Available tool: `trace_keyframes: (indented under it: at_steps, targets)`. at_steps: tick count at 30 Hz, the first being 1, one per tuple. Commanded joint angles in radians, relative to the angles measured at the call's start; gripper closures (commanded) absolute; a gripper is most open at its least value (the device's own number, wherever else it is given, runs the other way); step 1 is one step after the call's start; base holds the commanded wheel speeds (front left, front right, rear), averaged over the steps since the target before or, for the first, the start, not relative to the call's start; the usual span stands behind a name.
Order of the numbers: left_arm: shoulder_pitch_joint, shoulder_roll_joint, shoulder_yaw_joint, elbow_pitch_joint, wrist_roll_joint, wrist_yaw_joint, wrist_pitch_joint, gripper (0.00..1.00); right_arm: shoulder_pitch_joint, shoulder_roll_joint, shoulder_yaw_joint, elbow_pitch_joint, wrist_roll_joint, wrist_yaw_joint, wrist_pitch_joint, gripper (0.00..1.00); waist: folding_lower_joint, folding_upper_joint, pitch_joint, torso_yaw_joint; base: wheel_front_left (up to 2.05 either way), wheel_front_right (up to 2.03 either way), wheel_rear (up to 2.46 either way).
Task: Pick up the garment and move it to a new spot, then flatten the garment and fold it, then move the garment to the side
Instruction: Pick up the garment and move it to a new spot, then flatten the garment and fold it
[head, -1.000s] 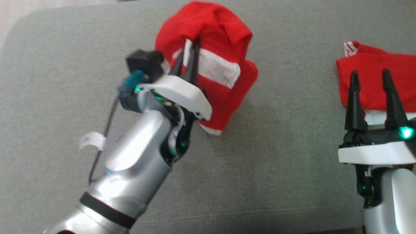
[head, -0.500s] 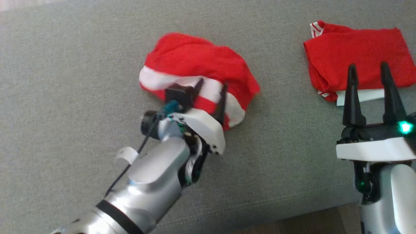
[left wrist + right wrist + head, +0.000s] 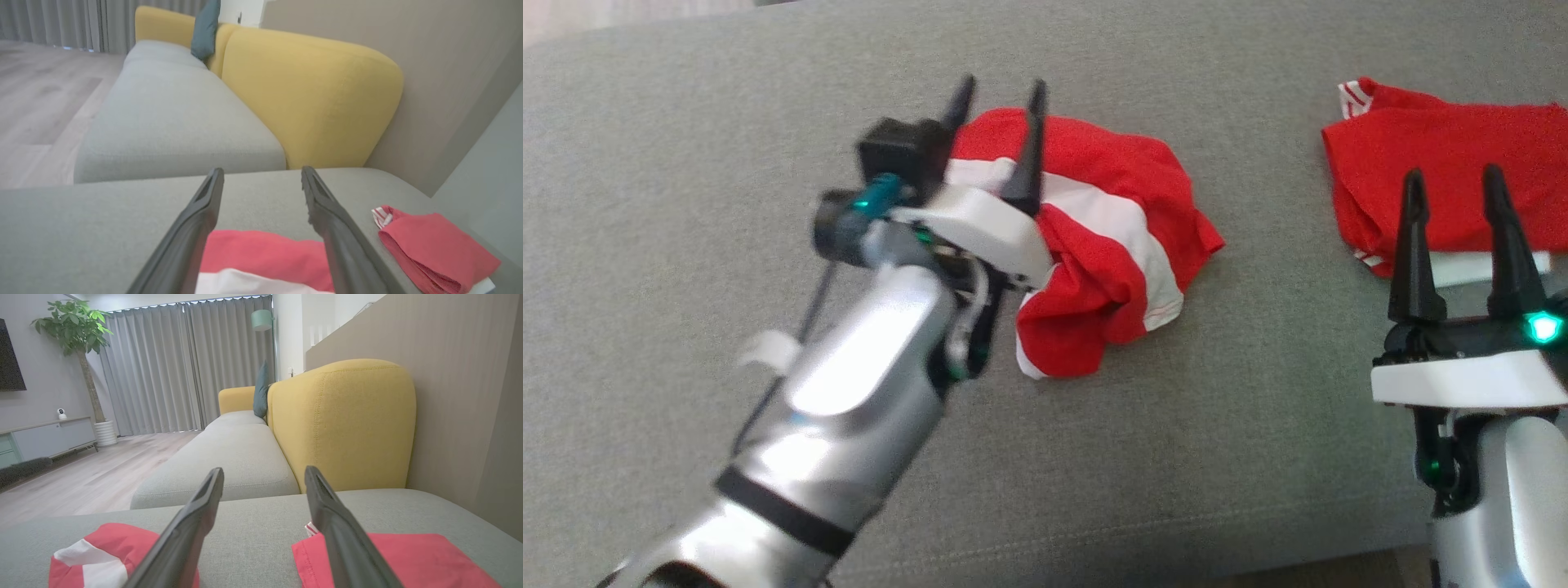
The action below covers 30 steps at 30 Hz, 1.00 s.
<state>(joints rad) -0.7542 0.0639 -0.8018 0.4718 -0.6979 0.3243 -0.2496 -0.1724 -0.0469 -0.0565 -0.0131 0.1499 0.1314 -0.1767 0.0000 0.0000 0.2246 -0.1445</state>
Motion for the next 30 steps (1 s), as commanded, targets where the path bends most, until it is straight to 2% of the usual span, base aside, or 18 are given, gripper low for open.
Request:
trace_keyframes:
  at_steps: [1, 7, 12, 19, 25, 30]
  targets:
    - [-0.002, 0.044, 0.076, -0.058, 0.043, -0.009, -0.012, 0.0, -0.005, -0.003, 0.02, -0.025, 0.011, -0.001, -0.013, 0.0, 0.0, 0.0, -0.008, 0.017, 0.0, 0.0, 0.0]
    - [0.128, 0.134, 0.245, -0.19, 0.136, -0.051, -0.012, 0.0, 0.01, -0.003, 0.003, -0.015, 0.013, -0.001, -0.021, 0.0, 0.0, 0.0, -0.024, 0.055, 0.0, 0.0, 0.0]
    - [0.312, 0.169, 0.375, -0.333, 0.204, -0.106, -0.012, 0.0, 0.029, -0.003, -0.003, -0.002, 0.019, -0.001, -0.027, 0.0, 0.0, 0.0, -0.036, 0.086, 0.0, 0.0, 0.0]
    - [0.522, 0.111, 0.505, -0.436, 0.308, -0.175, -0.012, 0.0, 0.05, -0.003, 0.004, 0.025, 0.025, -0.001, -0.034, 0.0, 0.0, 0.0, -0.052, 0.118, 0.0, 0.0, 0.0]
    - [0.547, 0.047, 0.557, -0.428, 0.367, -0.24, -0.012, 0.0, 0.056, -0.003, 0.039, 0.05, 0.035, -0.001, -0.022, 0.0, 0.0, 0.0, -0.06, 0.15, 0.0, 0.0, 0.0]
    - [0.551, 0.019, 0.588, -0.419, 0.381, -0.266, -0.012, 0.0, 0.07, -0.003, 0.107, 0.094, 0.03, -0.001, 0.008, 0.0, 0.0, 0.0, -0.057, 0.169, 0.0, 0.0, 0.0]
